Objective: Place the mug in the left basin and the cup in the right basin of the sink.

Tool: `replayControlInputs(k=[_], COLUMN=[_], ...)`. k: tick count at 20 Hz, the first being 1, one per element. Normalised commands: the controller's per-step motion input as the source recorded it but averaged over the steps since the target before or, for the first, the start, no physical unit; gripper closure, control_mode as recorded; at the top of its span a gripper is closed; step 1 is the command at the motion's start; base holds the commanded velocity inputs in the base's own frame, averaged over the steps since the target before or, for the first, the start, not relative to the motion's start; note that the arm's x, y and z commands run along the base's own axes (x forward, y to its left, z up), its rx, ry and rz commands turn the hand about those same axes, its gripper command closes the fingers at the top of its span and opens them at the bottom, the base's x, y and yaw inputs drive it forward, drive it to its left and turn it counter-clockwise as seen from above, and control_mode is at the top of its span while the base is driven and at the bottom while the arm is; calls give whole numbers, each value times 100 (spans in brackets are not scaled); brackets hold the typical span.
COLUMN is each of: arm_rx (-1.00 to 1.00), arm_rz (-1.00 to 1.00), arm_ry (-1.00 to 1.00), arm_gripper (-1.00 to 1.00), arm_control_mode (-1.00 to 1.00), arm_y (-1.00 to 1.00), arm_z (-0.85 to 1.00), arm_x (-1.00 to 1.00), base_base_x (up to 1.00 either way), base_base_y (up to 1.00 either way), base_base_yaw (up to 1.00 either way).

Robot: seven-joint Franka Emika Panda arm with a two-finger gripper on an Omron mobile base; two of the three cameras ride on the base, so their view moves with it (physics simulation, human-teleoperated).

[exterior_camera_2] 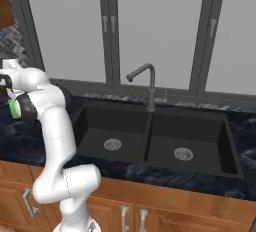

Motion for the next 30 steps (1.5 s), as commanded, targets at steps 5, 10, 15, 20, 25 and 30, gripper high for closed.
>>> replayControlInputs(k=[5,10,15,20,25,30], arm_rx=[0,0,0,0,0,0], arm_rz=[-3,-5,-3,-1,0,2], arm_ry=[-3,-3,-1,0,0,0], arm_gripper=[100,100,100,100,100,100], arm_control_mode=[-100,-100,-100,-100,-100,-100], arm_y=[-45,-46,-48,-32,-28,-33], arm_z=[21,24,23,12,5,9], arm_x=[-41,-46,-48,-28,-30,-32], base_base_x=[0,0,0,0,0,0], base_base_y=[0,0,0,0,0,0], base_base_yaw=[0,0,0,0,0,0])
